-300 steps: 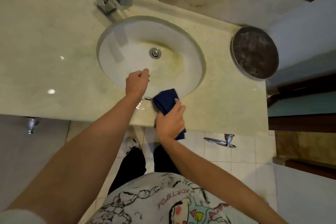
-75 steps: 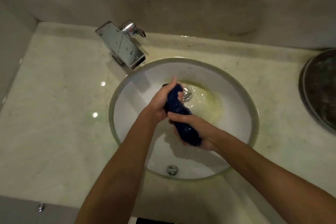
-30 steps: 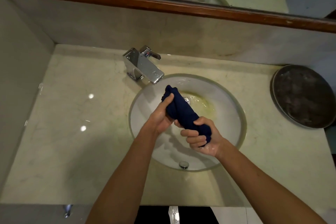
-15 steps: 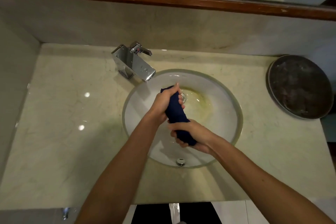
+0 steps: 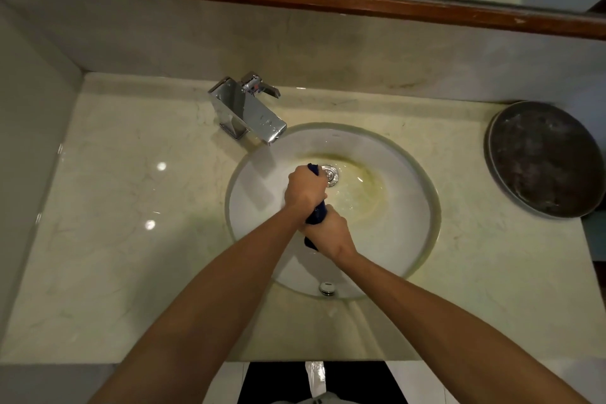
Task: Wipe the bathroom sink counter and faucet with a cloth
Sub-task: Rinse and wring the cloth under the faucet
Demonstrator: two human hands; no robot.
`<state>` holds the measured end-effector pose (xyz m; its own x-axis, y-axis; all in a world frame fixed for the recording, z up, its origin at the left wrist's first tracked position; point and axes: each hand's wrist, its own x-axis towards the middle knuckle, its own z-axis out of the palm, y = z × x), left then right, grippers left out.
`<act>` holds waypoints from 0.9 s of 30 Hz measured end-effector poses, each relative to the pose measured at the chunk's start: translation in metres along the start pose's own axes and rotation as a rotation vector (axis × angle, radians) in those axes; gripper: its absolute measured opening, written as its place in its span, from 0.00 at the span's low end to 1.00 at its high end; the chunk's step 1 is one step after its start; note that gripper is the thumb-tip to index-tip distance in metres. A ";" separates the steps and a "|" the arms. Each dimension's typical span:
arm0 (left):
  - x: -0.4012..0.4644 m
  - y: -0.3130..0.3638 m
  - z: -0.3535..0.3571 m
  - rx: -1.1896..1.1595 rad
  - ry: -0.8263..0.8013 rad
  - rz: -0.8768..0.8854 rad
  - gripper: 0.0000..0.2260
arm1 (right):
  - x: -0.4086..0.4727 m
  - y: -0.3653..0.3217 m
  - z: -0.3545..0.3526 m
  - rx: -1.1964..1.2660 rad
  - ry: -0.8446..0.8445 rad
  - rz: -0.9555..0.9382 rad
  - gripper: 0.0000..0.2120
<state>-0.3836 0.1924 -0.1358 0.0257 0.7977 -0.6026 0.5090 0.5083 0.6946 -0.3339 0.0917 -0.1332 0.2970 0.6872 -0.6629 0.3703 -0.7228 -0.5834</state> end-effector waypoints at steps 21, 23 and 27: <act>-0.026 0.002 -0.049 -0.861 -0.638 -0.322 0.09 | -0.037 0.001 -0.060 0.735 -0.603 0.240 0.15; -0.030 -0.001 -0.068 -1.149 -0.791 -0.269 0.16 | -0.037 0.005 -0.076 1.041 -0.799 0.265 0.23; -0.046 0.001 -0.067 -1.103 -0.739 -0.106 0.25 | -0.037 0.012 -0.086 1.341 -1.197 0.153 0.32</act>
<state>-0.4420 0.1778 -0.0814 0.6661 0.5540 -0.4993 -0.4119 0.8314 0.3730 -0.2649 0.0637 -0.0749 -0.6971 0.6358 -0.3312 -0.6653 -0.7459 -0.0315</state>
